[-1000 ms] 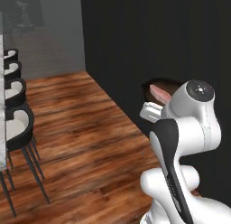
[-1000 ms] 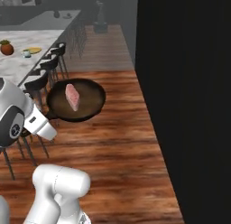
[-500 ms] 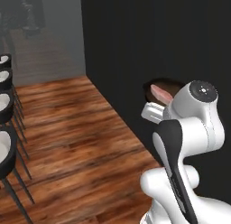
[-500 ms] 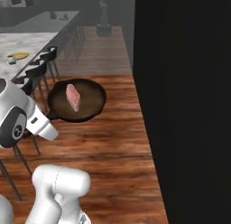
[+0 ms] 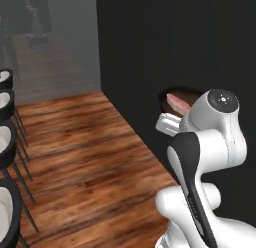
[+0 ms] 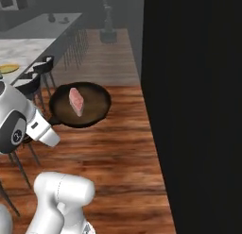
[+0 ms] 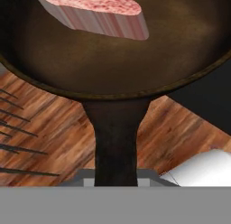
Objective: Pick up the pan with the steak in it and place it on the dining table. Then place the steak on the plate.
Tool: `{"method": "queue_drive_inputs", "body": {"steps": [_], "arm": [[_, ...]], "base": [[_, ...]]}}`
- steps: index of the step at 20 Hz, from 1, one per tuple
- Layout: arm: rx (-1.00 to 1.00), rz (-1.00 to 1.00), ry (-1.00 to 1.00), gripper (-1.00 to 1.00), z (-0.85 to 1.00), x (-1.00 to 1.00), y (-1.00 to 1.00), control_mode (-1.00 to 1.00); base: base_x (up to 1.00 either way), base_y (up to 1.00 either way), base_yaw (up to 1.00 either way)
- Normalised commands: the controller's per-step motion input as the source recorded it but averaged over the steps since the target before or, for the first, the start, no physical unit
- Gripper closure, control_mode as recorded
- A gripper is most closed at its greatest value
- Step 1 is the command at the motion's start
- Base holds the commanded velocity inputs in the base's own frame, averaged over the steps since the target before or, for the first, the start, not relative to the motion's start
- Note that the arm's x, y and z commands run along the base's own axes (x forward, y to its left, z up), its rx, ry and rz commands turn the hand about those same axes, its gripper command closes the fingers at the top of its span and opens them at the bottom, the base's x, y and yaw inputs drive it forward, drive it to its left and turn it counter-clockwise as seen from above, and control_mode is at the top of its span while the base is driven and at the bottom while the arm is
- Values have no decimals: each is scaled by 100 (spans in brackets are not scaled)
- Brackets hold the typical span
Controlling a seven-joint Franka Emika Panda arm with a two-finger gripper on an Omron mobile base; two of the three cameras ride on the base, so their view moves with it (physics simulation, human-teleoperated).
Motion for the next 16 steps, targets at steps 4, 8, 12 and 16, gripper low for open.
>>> {"method": "queue_drive_inputs", "body": {"steps": [4, 8, 12, 16], "arm": [[0, 0, 0, 100, 0, 0, 0, 100], [0, 0, 0, 100, 0, 0, 0, 100], [0, 0, 0, 100, 0, 0, 0, 100], [0, 0, 0, 100, 0, 0, 0, 100]], "base": [[100, -10, 0], [100, -18, 0], [100, -22, 0], [100, -29, 0]]}}
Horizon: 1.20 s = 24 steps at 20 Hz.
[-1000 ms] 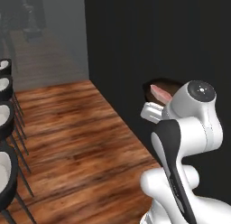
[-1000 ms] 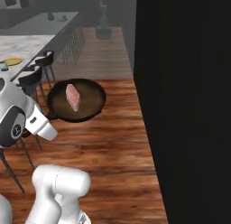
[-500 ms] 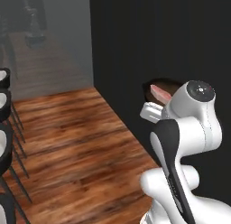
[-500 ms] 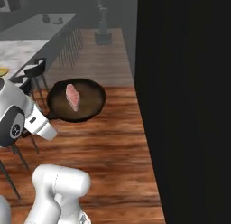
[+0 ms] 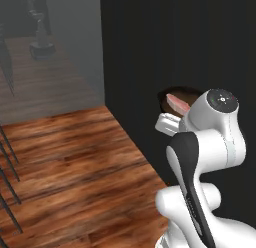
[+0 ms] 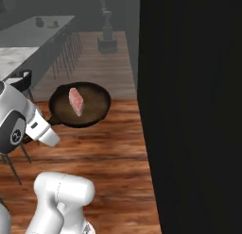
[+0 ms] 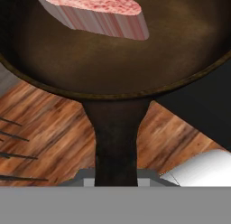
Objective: Pick up the pan with the steak in it and place it on the dining table. Then place the steak on the plate.
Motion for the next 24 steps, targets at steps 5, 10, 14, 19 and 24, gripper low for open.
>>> {"method": "queue_drive_inputs", "body": {"steps": [5, 10, 14, 19, 24], "arm": [[0, 0, 0, 100, 0, 0, 0, 100], [0, 0, 0, 100, 0, 0, 0, 100], [0, 0, 0, 100, 0, 0, 0, 100], [0, 0, 0, 100, 0, 0, 0, 100], [0, 0, 0, 100, 0, 0, 0, 100]], "base": [[100, -17, 0], [100, -1, 0], [100, 0, 0], [100, 0, 0], [100, 0, 0]]}}
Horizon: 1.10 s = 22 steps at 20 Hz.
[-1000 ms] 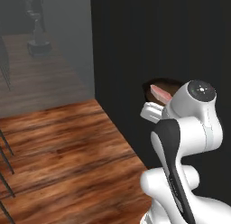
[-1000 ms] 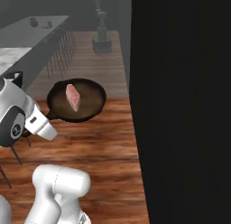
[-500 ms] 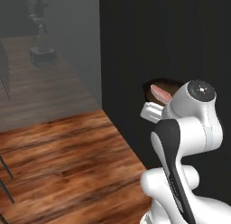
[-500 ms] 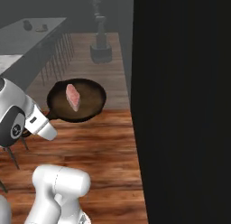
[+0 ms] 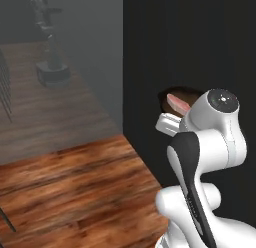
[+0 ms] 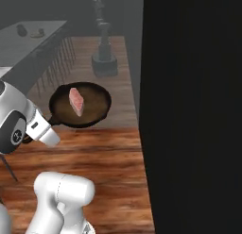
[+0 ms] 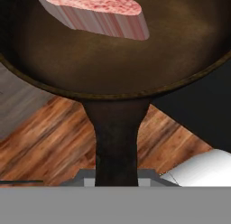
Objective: Pick up the pan with the steak in it and place it on the dining table. Then place the steak on the plate.
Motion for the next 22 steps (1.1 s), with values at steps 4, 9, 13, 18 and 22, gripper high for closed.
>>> {"method": "queue_drive_inputs", "body": {"steps": [4, 9, 13, 18, 22], "arm": [[0, 0, 0, 100, 0, 0, 0, 100], [0, 0, 0, 100, 0, 0, 0, 100], [0, 0, 0, 100, 0, 0, 0, 100], [0, 0, 0, 100, 0, 0, 0, 100], [0, 0, 0, 100, 0, 0, 0, 100]], "base": [[100, 0, 0], [100, 0, 1], [42, -1, 32], [0, 0, 48], [0, 0, 49]]}}
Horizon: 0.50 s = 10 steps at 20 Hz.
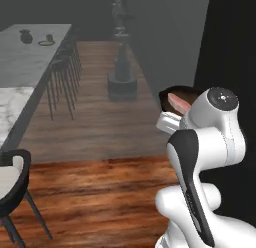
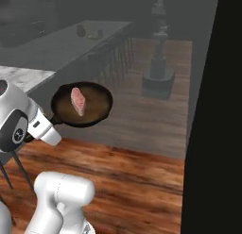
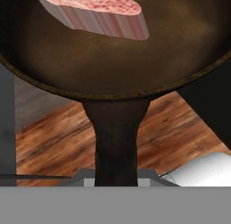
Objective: Pick up the pan with the steak in it and place it on the dining table. Then place the steak on the plate.
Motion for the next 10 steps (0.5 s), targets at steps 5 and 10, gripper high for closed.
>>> {"method": "queue_drive_inputs", "body": {"steps": [5, 10], "arm": [[0, 0, 0, 100, 0, 0, 0, 100], [0, 0, 0, 100, 0, 0, 0, 100]], "base": [[0, 0, 50], [0, 0, 50]]}}
